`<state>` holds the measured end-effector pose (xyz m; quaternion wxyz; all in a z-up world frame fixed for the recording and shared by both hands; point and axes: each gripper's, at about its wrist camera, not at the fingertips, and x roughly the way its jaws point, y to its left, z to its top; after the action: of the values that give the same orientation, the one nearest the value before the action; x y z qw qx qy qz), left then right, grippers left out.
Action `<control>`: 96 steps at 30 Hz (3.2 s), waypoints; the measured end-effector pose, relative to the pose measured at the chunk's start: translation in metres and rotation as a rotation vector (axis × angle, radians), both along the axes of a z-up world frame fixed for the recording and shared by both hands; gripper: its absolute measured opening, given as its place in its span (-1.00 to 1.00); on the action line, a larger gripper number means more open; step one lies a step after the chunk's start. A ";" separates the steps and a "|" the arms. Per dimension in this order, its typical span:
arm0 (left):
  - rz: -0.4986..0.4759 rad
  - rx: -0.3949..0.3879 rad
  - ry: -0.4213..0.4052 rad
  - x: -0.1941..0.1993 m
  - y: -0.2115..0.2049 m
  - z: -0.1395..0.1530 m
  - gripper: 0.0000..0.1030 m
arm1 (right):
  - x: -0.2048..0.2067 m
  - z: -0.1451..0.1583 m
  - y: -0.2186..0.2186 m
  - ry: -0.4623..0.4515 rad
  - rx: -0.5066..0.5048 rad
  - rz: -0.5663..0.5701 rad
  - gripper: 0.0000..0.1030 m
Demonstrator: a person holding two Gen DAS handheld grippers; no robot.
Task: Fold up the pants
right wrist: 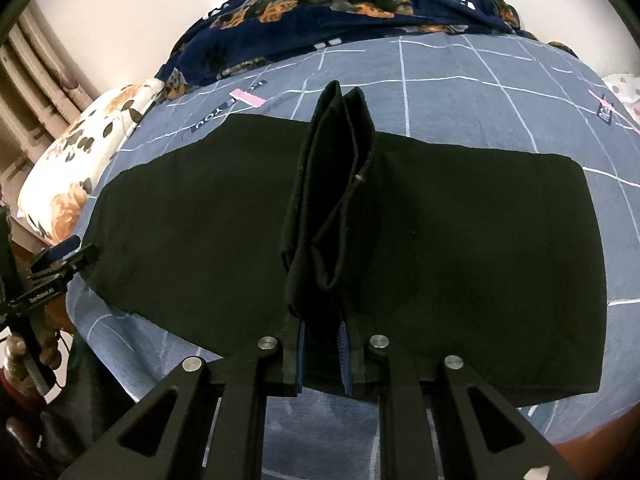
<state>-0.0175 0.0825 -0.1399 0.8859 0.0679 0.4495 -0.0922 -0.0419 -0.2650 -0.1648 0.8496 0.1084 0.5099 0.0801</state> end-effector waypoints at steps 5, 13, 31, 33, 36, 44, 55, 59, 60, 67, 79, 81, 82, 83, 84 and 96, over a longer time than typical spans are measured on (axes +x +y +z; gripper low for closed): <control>0.000 0.005 -0.006 0.000 -0.001 0.001 0.65 | 0.000 0.000 0.006 -0.003 -0.029 0.011 -0.70; -0.001 0.008 -0.006 -0.001 -0.002 0.002 0.65 | 0.000 0.000 0.010 -0.003 -0.053 0.027 -0.66; -0.002 0.011 -0.005 0.000 -0.002 0.002 0.65 | -0.001 -0.001 0.021 -0.002 -0.103 0.072 -0.56; -0.002 0.011 -0.005 0.000 -0.002 0.002 0.65 | -0.001 -0.001 0.021 -0.003 -0.104 0.074 -0.54; -0.001 0.011 -0.007 0.000 -0.002 0.002 0.65 | 0.000 -0.002 0.020 -0.001 -0.101 0.079 -0.52; -0.001 0.011 -0.002 -0.001 -0.001 0.002 0.65 | 0.000 -0.002 0.021 0.000 -0.100 0.081 -0.51; -0.001 0.012 -0.004 -0.001 0.000 0.002 0.65 | 0.001 -0.003 0.022 0.007 -0.081 0.096 -0.36; -0.002 0.013 -0.004 0.000 0.000 0.002 0.65 | 0.001 -0.004 0.023 0.011 -0.070 0.103 -0.26; -0.002 0.014 -0.004 -0.001 0.000 0.002 0.65 | 0.001 -0.004 0.023 0.012 -0.061 0.106 -0.17; -0.001 0.013 -0.004 0.000 0.000 0.002 0.65 | -0.002 -0.004 0.027 0.022 -0.018 0.147 0.10; 0.004 -0.005 -0.029 -0.001 0.010 0.010 0.65 | -0.014 0.034 -0.109 -0.098 0.465 -0.184 0.07; 0.008 -0.021 -0.018 0.000 0.010 0.010 0.65 | -0.028 0.040 -0.158 -0.141 0.467 -0.329 -0.14; 0.009 -0.029 -0.011 0.000 0.011 0.010 0.65 | -0.036 0.040 -0.182 -0.151 0.463 -0.397 -0.30; 0.008 -0.031 -0.005 0.000 0.009 0.010 0.65 | -0.040 0.039 -0.195 -0.155 0.463 -0.432 -0.60; 0.007 -0.035 0.002 0.000 0.008 0.009 0.65 | -0.045 0.038 -0.210 -0.157 0.461 -0.469 -0.72; -0.034 0.061 -0.032 -0.009 -0.019 0.016 0.65 | 0.035 0.001 -0.196 -0.071 0.473 -0.284 -0.74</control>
<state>-0.0265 0.0632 -0.1238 0.8887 0.1040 0.4368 -0.0924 -0.0071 -0.4609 -0.1635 0.8208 0.3714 0.4265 0.0811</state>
